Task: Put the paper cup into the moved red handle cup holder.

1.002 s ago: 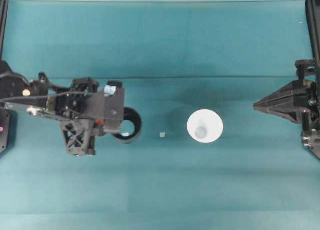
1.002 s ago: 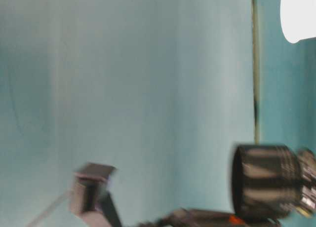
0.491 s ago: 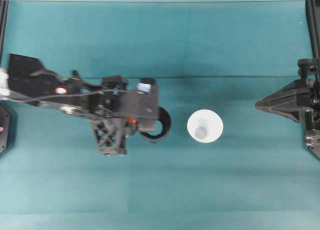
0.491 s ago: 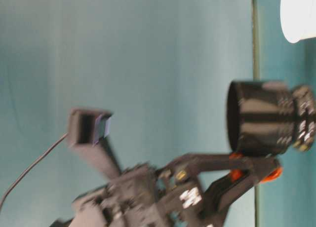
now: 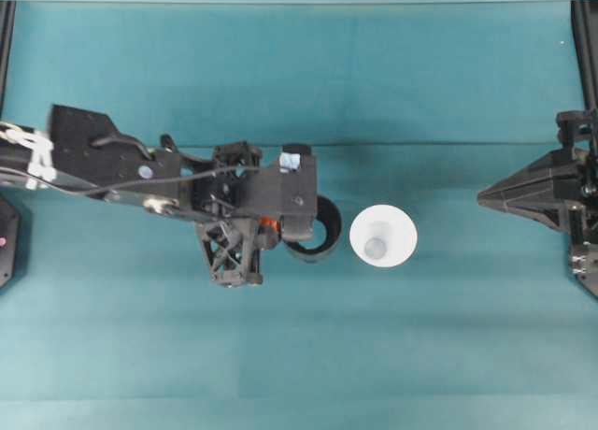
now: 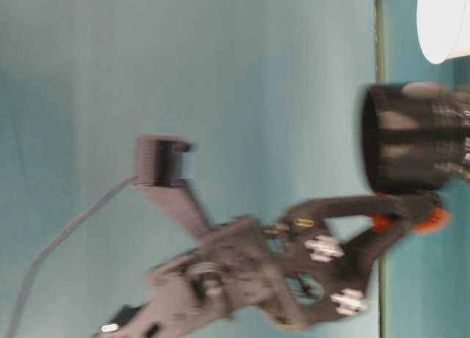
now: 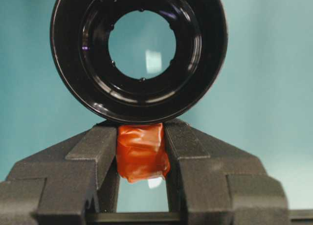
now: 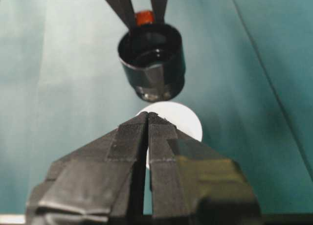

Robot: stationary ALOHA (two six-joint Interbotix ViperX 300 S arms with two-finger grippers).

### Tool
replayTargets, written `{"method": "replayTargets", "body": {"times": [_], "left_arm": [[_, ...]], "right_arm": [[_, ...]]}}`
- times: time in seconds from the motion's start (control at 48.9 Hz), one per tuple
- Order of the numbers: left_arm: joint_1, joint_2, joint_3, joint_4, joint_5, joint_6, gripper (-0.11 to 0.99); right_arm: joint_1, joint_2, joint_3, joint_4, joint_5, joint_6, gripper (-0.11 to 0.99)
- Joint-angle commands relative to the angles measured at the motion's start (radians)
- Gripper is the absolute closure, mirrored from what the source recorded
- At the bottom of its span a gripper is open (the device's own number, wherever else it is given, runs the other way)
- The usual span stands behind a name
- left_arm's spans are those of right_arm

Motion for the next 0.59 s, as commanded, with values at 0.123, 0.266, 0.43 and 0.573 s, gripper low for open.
{"method": "replayTargets", "body": {"times": [0.123, 0.266, 0.43, 0.573], "left_arm": [[-0.006, 0.020, 0.005, 0.002, -0.017, 0.000, 0.61], [-0.003, 0.031, 0.012, 0.002, -0.051, 0.003, 0.61], [0.000, 0.043, 0.035, 0.002, -0.094, 0.003, 0.61], [0.000, 0.040, 0.049, 0.002, -0.094, 0.003, 0.61]], "right_arm": [[-0.002, 0.006, -0.021, 0.000, -0.002, 0.009, 0.97], [-0.002, 0.005, -0.021, 0.000, 0.000, 0.009, 0.97], [-0.002, 0.005, -0.021, 0.000, 0.006, 0.011, 0.97], [-0.002, 0.006, -0.020, 0.003, 0.006, 0.011, 0.97]]}}
